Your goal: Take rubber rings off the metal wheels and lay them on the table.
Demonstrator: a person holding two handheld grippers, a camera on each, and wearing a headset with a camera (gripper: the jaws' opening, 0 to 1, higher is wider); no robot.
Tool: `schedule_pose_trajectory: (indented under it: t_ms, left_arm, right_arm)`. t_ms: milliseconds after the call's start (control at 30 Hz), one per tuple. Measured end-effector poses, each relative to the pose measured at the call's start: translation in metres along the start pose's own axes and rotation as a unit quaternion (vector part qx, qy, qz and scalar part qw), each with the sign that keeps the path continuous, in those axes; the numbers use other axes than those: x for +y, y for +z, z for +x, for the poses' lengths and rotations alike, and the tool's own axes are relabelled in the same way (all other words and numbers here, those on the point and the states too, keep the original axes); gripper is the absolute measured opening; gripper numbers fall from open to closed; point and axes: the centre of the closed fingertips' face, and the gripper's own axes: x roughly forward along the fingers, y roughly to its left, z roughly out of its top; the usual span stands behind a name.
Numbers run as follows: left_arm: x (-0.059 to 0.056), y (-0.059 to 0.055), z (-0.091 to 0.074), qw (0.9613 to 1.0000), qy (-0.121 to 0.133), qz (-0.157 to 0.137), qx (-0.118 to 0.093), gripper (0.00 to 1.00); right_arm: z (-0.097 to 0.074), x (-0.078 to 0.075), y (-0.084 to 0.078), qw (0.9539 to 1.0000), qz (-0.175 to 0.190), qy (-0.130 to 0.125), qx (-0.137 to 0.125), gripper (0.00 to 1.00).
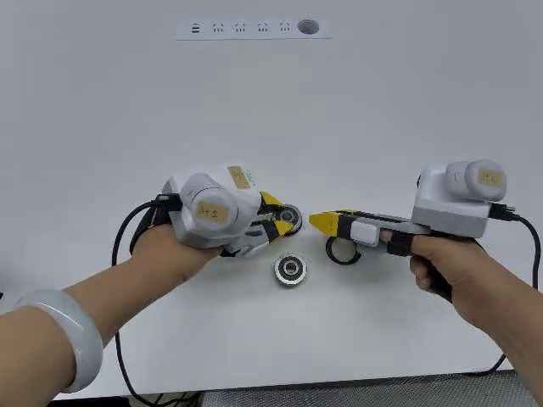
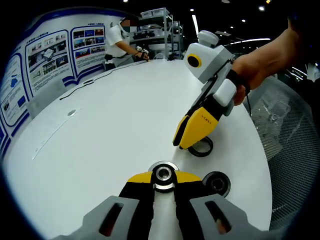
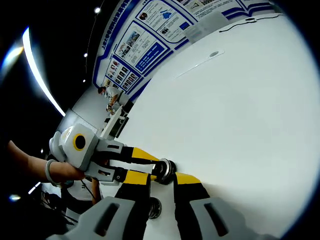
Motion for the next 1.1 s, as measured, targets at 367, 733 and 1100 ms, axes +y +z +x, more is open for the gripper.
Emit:
schedule_pose_trajectory:
  t_ms: [367,733,1100]
  left_arm:
    - [0.000,0.000,0.001,1.0000,0.000,0.002,0.002,0.13]
    - [0.001,-0.001,0.001,1.0000,-0.001,0.000,0.002,0.13]
    - [0.001,-0.001,0.001,1.0000,0.001,-0.001,0.002,0.13]
  right_arm:
    - [0.014,-0.002,0.003,0.9998,-0.006,0.008,0.015,0.21]
    - [0.026,-0.008,0.002,0.9993,-0.008,0.011,0.035,0.22]
    - [0.034,-0.007,-0.003,0.9980,-0.013,0.021,0.057,0.22]
